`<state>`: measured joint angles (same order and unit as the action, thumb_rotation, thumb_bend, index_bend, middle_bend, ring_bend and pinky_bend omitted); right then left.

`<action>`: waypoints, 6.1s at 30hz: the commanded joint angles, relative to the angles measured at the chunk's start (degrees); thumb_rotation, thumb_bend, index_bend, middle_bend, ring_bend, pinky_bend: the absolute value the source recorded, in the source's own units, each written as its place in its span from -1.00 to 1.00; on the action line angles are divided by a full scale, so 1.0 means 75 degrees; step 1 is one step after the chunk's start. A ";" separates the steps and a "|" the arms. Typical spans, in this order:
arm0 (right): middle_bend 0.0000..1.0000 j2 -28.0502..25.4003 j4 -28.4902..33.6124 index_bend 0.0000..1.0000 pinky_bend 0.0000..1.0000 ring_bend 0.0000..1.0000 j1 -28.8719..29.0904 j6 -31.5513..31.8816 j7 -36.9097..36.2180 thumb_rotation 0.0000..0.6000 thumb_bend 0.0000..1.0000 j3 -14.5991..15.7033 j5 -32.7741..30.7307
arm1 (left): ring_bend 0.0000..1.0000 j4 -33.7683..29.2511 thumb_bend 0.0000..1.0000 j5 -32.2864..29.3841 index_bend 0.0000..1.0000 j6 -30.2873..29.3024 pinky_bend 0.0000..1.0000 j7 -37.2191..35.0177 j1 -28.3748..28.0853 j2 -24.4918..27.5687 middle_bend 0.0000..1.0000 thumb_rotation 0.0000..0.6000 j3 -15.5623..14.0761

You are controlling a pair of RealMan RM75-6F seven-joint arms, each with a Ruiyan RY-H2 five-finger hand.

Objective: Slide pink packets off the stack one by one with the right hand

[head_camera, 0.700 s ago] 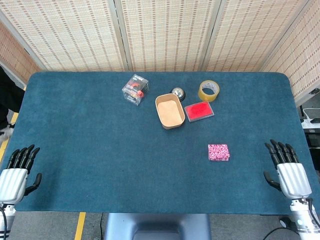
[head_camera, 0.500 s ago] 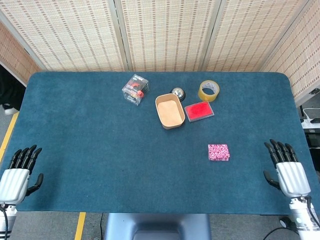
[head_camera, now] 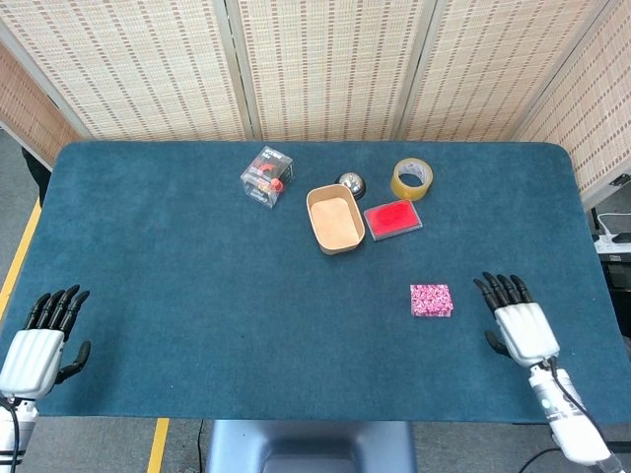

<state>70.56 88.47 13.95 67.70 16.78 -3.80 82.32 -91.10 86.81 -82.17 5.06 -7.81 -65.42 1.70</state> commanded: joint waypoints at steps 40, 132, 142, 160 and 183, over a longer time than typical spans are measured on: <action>-0.75 0.1218 -0.0700 -0.67 -1.00 -1.00 0.2502 -0.2773 0.1803 1.00 -0.44 -0.0356 -0.3653 | -1.00 -0.0019 -0.10 -0.0115 -1.00 0.0108 -0.88 -0.0077 -0.0019 0.0100 -1.00 1.00 -0.0045; -0.88 0.1971 0.1138 -1.00 -1.00 -1.00 0.2961 -0.1118 0.4223 1.00 -0.44 0.0778 -0.3197 | -1.00 -0.0024 -0.09 0.0428 -1.00 -0.0184 -0.87 -0.0343 0.0066 0.0185 -1.00 1.00 -0.0258; -0.88 0.1249 0.1022 -1.00 -1.00 -1.00 0.2770 -0.0736 0.3526 1.00 -0.44 0.0398 -0.3292 | -1.00 -0.0073 -0.09 0.0312 -1.00 -0.0055 -0.87 -0.0310 0.0039 0.0220 -1.00 1.00 -0.0244; -0.89 0.1474 -0.0328 -0.87 -1.00 -1.00 0.2950 -0.1441 0.3529 1.00 -0.44 0.0406 -0.4336 | -1.00 -0.0115 -0.09 0.0184 -1.00 0.0149 -0.87 -0.0098 -0.0038 0.0158 -1.00 1.00 -0.0231; -0.54 0.1813 -0.0516 -0.42 -0.98 -0.80 0.3044 -0.1453 0.3406 1.00 -0.44 0.0316 -0.4456 | -1.00 -0.0112 -0.09 0.0139 -1.00 0.0227 -0.87 -0.0129 -0.0074 0.0188 -1.00 1.00 -0.0236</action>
<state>84.17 84.58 36.78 56.78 42.31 -1.43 48.92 -91.93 87.85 -80.47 4.09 -8.36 -64.02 -0.08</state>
